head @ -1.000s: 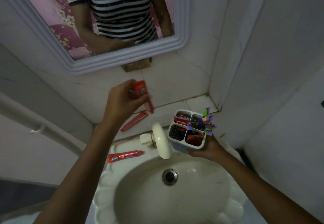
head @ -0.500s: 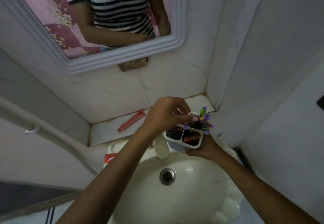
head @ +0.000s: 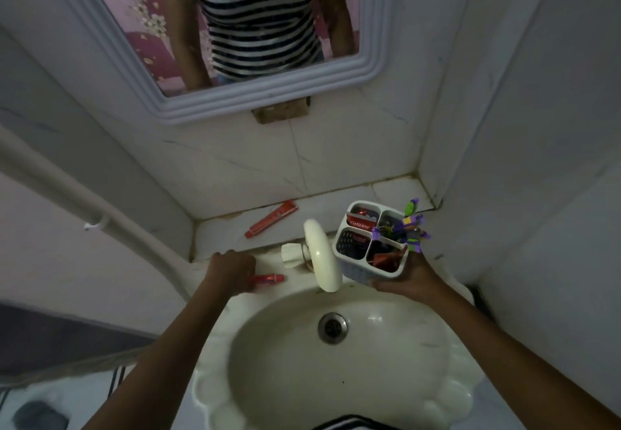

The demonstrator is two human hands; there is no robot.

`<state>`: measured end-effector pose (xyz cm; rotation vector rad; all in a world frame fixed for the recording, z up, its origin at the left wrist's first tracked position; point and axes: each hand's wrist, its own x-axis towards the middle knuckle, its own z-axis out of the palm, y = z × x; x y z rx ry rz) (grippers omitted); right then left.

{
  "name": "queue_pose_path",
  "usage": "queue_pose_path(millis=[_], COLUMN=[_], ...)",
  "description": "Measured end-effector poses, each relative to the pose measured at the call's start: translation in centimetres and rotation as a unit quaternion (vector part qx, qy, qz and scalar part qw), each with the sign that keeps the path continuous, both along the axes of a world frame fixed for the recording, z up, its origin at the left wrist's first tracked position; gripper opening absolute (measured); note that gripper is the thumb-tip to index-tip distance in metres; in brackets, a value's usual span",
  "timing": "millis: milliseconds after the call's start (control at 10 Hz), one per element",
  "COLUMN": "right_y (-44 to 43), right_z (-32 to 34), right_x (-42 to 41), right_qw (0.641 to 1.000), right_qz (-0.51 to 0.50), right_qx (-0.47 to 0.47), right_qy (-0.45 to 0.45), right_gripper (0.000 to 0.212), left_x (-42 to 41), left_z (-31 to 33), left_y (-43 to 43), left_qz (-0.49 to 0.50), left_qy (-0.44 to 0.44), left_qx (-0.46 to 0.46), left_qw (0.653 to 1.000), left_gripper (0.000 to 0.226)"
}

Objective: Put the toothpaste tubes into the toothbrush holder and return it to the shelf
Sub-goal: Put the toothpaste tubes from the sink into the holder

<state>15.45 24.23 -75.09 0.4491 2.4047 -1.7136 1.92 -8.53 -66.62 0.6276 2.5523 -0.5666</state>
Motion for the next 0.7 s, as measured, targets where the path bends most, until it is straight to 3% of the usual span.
queue_pose_path(millis=[100, 200, 300, 400, 500, 700], right_y=[0.0, -0.4, -0.5, -0.3, -0.4, -0.5], right_z=[0.4, 0.6, 0.7, 1.1, 1.1, 1.2], right_x=[0.0, 0.1, 0.1, 0.1, 0.1, 0.2], right_qw=[1.0, 1.0, 0.999, 1.0, 1.0, 1.0], right_qz=[0.002, -0.01, -0.032, -0.008, -0.002, -0.004], right_qx=[0.001, 0.004, -0.032, 0.012, 0.017, 0.01], right_qy=[0.005, 0.003, 0.016, -0.016, -0.006, -0.012], right_gripper=[0.088, 0.09, 0.079, 0.071, 0.071, 0.079], left_x=[-1.1, -3.0, -4.6, -3.6, -1.4, 0.5], left_z=[0.1, 3.6, 8.6, 15.5, 18.8, 15.9], left_y=[-0.4, 0.1, 1.2, 4.9, 9.2, 15.3], left_qz=[-0.011, 0.009, 0.032, -0.037, -0.121, -0.194], left_qy=[0.014, 0.034, 0.095, 0.128, 0.09, -0.023], left_qx=[0.012, 0.085, 0.245, 0.308, 0.258, 0.139], left_qw=[1.0, 0.996, 0.964, 0.942, 0.954, 0.971], left_gripper=[0.036, 0.031, 0.025, 0.025, 0.03, 0.038])
